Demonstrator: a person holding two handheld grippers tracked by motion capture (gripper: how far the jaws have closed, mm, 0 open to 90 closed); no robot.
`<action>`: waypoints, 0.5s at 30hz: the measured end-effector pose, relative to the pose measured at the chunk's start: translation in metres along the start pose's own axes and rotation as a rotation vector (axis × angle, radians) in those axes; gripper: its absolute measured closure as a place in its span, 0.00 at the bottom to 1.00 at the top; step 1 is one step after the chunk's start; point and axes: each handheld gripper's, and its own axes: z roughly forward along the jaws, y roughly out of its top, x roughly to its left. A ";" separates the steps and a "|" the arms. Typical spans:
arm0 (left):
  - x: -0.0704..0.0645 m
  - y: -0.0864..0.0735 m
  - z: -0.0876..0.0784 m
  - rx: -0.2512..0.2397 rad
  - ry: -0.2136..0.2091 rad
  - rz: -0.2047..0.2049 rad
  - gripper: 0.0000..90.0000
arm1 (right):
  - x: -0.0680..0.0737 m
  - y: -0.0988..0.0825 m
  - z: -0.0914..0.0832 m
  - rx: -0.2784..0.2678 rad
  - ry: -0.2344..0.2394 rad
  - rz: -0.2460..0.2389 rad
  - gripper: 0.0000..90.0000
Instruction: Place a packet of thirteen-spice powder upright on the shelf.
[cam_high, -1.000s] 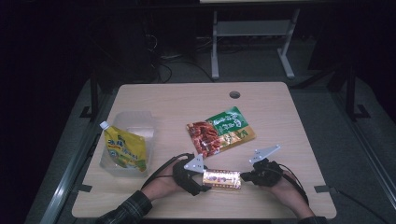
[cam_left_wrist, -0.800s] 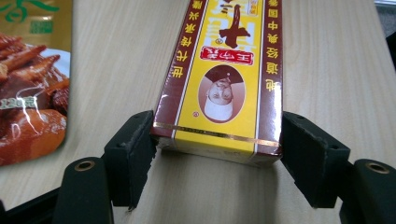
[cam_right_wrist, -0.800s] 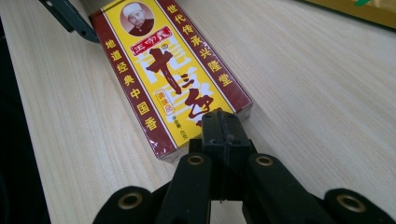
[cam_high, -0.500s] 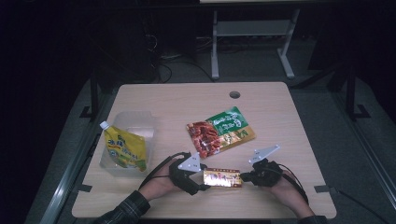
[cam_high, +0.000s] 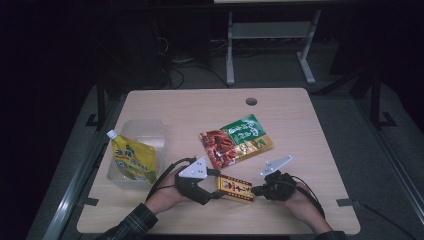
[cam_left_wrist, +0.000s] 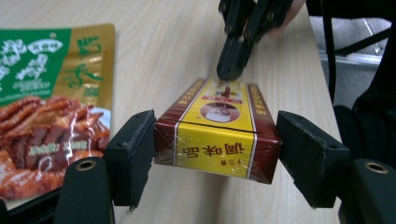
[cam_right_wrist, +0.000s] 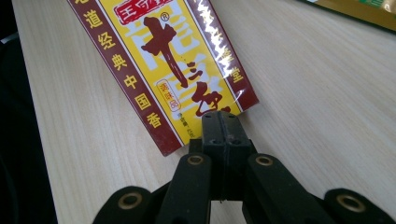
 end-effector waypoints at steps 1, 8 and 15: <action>0.000 0.002 -0.001 -0.012 0.001 0.001 0.33 | 0.000 0.000 0.000 0.000 0.000 0.000 1.00; -0.004 0.016 -0.007 -0.049 0.006 0.014 0.34 | 0.005 0.006 0.005 -0.004 0.023 -0.014 1.00; -0.004 0.031 -0.006 -0.084 0.010 0.027 0.34 | 0.006 0.013 0.014 0.004 0.034 -0.033 1.00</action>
